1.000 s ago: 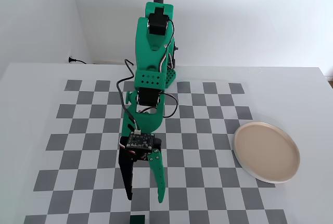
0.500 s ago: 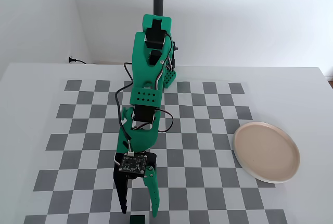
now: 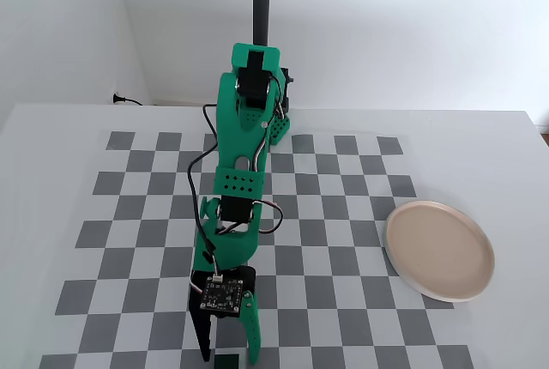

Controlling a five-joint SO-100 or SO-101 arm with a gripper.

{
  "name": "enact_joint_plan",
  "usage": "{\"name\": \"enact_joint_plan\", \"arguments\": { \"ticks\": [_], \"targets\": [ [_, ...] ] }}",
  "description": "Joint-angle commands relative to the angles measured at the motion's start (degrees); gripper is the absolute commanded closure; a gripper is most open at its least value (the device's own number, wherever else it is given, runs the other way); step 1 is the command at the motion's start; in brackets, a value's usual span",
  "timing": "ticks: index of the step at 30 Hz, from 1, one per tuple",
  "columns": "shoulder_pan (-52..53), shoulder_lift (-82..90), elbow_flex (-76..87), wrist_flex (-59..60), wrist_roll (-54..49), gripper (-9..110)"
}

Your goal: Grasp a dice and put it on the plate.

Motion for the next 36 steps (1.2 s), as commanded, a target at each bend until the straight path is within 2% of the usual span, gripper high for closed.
{"name": "enact_joint_plan", "arguments": {
  "ticks": [1,15,20,25,36],
  "targets": [
    [0.0,0.7,-7.0,-0.9,-0.4,79],
    [-0.5,-5.3,-16.9,2.7,0.2,81],
    [-0.7,-5.9,-16.9,2.6,0.1,90],
    [-0.7,-5.9,-16.9,3.0,0.1,106],
    [-2.3,-0.6,-16.8,7.4,1.1,106]
  ]
}}
